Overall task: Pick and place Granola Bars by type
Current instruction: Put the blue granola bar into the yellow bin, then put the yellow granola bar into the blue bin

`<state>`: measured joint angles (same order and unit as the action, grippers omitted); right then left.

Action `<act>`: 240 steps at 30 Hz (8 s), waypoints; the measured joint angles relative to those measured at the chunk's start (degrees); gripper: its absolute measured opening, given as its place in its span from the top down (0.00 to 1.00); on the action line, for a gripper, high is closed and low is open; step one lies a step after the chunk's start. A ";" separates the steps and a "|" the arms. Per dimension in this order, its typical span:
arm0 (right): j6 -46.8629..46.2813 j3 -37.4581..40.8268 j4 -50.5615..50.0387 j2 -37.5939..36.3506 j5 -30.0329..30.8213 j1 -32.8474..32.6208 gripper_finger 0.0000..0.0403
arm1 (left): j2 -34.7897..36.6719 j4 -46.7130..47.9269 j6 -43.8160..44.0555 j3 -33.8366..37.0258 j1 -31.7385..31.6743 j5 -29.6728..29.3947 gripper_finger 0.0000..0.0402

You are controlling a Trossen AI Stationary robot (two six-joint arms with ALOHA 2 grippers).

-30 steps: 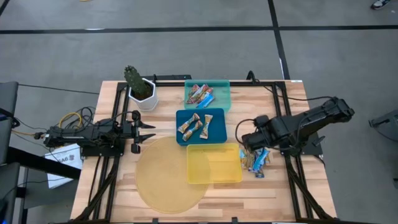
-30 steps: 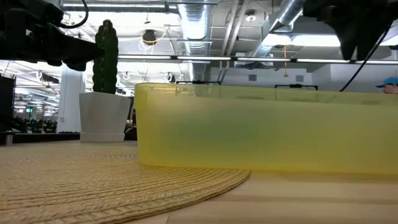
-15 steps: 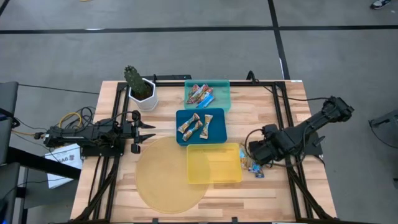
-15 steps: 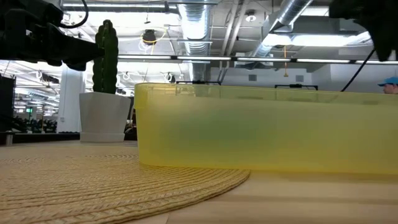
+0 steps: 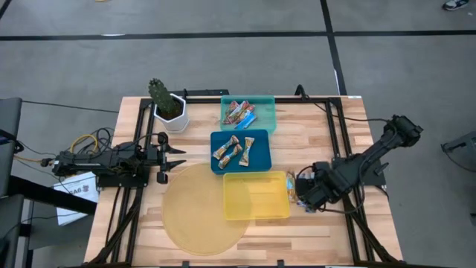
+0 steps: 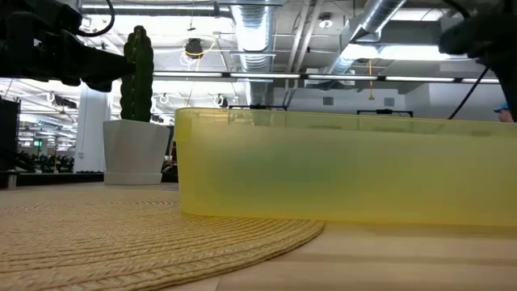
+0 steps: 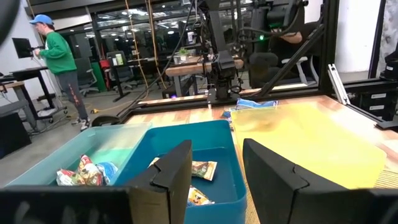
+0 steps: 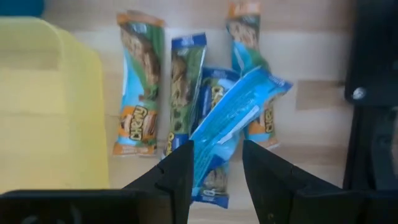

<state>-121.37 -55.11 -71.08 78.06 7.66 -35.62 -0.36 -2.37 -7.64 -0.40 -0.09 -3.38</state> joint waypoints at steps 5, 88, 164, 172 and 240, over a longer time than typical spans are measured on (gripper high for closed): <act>-2.74 3.71 3.48 0.00 -3.16 -0.04 0.68 | -0.02 0.00 -0.27 -0.01 0.00 0.00 0.66; 4.97 6.25 10.31 0.02 6.23 0.00 1.00 | -0.02 0.00 0.15 0.01 0.01 -0.02 0.66; 55.36 -9.49 45.22 4.09 13.25 16.82 1.00 | 0.00 0.00 -0.33 0.00 0.01 0.00 0.66; 56.40 -15.57 43.75 11.54 8.28 17.19 1.00 | -0.02 0.00 -0.12 0.01 0.01 0.00 0.66; 55.92 -25.40 40.71 33.73 -0.70 16.97 0.77 | -0.07 0.00 0.15 -0.01 0.01 0.00 0.66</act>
<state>-65.45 -80.51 -30.37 111.79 6.96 -18.65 -0.43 -2.37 -7.49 -0.40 -0.08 -3.38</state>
